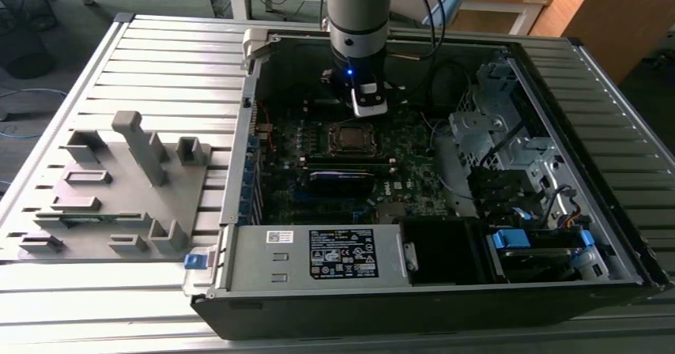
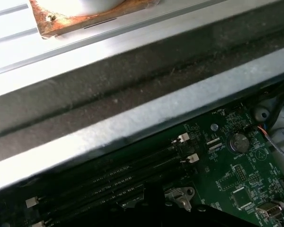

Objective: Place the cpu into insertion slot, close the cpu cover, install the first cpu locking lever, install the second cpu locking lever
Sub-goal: 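Install the first cpu locking lever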

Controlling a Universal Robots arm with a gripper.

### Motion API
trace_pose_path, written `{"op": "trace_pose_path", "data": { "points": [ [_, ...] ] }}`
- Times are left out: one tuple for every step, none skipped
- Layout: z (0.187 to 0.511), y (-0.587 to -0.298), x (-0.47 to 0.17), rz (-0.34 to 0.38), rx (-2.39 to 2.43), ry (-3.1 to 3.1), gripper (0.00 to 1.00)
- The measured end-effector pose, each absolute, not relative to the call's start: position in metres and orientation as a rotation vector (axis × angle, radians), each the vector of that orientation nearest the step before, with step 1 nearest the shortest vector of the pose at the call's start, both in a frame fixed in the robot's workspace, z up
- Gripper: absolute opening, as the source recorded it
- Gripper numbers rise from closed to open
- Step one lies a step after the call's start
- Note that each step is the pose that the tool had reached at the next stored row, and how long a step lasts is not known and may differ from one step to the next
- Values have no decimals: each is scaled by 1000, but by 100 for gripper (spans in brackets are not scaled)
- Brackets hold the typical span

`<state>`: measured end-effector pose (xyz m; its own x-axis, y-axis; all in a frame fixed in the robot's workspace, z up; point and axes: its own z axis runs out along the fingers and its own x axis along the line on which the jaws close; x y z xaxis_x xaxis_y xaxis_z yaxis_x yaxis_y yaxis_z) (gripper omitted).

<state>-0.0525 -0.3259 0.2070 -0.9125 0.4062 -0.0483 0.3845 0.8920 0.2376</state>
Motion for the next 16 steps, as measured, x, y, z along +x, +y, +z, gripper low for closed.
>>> {"op": "trace_pose_path", "data": {
  "points": [
    [207, -325, -53, 342, 620, 2961, 11],
    [207, -324, -53, 342, 620, 2961, 11],
    [207, -323, -53, 342, 621, 2961, 11],
    [207, -323, -53, 342, 621, 2961, 11],
    [207, -322, -53, 342, 621, 2961, 11],
    [207, -322, -53, 342, 620, 2961, 11],
    [207, -322, -53, 343, 620, 2959, 11],
    [207, -322, -53, 343, 619, 2955, 11],
    [206, -322, -53, 345, 617, 2951, 11],
    [206, -322, -53, 346, 615, 2946, 11],
    [206, -322, -53, 346, 614, 2942, 11],
    [205, -322, -53, 347, 613, 2940, 11],
    [205, -322, -53, 347, 613, 2940, 11],
    [205, -322, -53, 347, 613, 2940, 11],
    [205, -322, -53, 347, 613, 2940, 11],
    [205, -322, -53, 347, 613, 2940, 11]
  ]
}}
